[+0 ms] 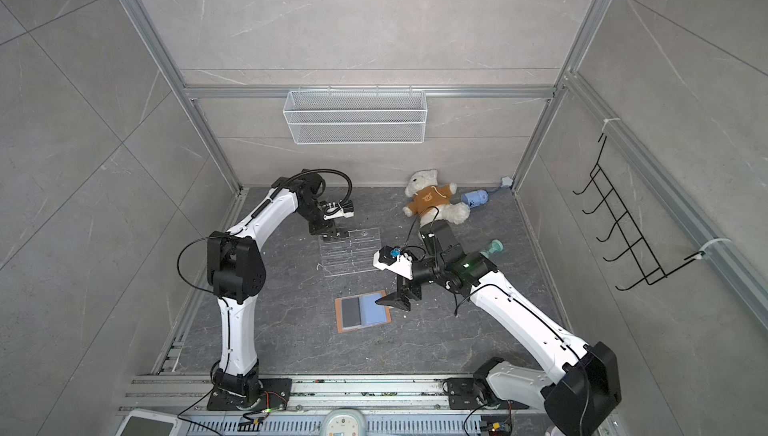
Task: Take the credit cards out of the card holder
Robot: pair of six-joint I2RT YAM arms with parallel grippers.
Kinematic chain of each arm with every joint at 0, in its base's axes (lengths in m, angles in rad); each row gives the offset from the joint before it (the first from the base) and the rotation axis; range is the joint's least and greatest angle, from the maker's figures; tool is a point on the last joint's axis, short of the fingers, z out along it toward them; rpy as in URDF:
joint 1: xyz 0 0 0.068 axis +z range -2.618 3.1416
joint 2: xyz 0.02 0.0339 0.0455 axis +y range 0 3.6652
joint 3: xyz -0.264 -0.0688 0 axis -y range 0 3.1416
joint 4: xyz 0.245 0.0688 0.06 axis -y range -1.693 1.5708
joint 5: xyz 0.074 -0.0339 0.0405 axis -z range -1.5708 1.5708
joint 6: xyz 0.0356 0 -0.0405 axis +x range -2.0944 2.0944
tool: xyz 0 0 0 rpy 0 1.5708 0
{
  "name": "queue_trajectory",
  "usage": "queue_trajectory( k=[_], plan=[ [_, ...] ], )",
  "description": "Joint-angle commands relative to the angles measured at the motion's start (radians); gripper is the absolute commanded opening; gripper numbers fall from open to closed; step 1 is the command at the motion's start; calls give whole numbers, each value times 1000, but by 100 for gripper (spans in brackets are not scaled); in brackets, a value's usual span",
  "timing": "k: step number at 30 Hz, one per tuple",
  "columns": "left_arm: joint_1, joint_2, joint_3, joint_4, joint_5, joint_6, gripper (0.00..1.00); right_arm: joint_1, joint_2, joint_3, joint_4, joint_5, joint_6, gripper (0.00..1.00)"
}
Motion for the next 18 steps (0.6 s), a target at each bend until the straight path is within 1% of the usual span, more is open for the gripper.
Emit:
queue_trajectory(
  k=[1,2,3,6,9,10,13,15,18],
  plan=[
    [-24,-170,-5,82,-42,-45,48,-4,4,38,-25,-24,-8,100],
    [-28,-204,-15,106,-45,-55,53,-3,4,38,-25,-25,-8,100],
    [-30,-231,-20,122,-52,-63,57,-3,4,39,-24,-23,-7,100],
    [-39,-316,-22,159,-73,-97,62,-3,-1,42,-26,-23,-2,100],
    [-47,-415,-40,207,-79,-149,65,-3,-10,40,-18,-17,11,100],
    [-49,-455,-61,248,-79,-188,67,-4,-14,40,-12,-9,19,100],
    [-49,-591,-155,406,-75,-362,74,-4,-26,34,23,16,79,100],
    [-49,-680,-214,462,-40,-478,76,-4,-34,33,57,44,162,100],
    [-49,-809,-302,533,7,-695,80,-3,-34,68,59,120,275,100]
  ],
)
